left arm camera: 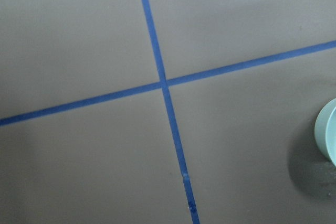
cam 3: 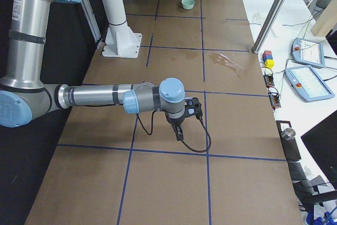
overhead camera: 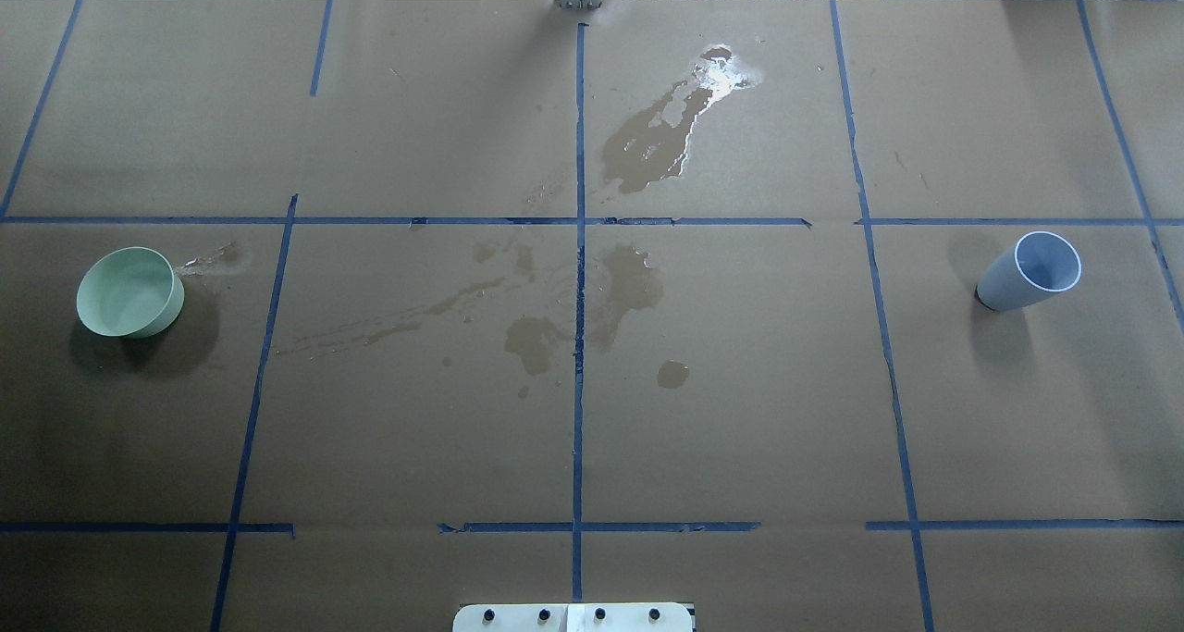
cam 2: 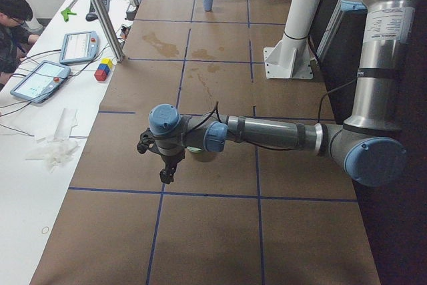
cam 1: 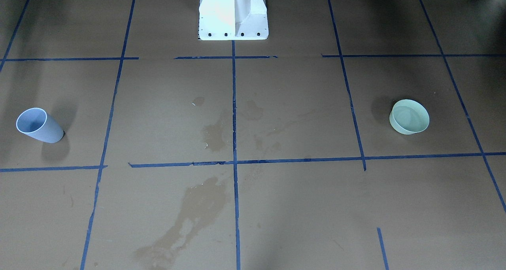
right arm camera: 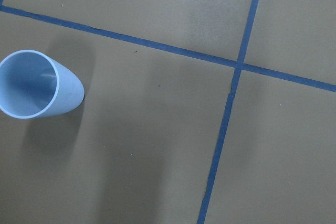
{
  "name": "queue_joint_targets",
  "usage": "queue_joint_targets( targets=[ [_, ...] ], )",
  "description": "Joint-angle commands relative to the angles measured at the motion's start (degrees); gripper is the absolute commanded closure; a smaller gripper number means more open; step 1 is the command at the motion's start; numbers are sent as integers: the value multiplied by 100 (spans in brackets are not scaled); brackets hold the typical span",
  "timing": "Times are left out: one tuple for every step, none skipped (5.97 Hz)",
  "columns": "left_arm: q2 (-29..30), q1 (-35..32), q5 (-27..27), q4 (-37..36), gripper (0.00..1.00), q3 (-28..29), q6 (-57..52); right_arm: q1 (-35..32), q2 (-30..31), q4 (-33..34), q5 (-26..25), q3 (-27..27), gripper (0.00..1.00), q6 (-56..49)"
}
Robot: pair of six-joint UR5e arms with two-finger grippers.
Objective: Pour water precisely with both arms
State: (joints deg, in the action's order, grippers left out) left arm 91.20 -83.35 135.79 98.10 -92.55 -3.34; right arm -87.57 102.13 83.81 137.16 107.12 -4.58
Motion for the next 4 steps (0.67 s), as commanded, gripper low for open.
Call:
queue_joint_targets(
  targets=[
    [-303, 894, -52, 1763, 0, 122, 2264, 3, -9, -5, 39, 20, 0, 1],
    [-304, 1361, -61, 2818, 0, 506, 3495, 12, 0, 4, 39, 2, 0, 1],
    [-235, 1748, -79, 3759, 0, 884, 4612, 3, 18, 4, 39, -7, 0, -8],
    [-217, 2083, -471, 4143, 0, 1045, 5041, 3, 27, 4, 30, -7, 0, -8]
  ],
)
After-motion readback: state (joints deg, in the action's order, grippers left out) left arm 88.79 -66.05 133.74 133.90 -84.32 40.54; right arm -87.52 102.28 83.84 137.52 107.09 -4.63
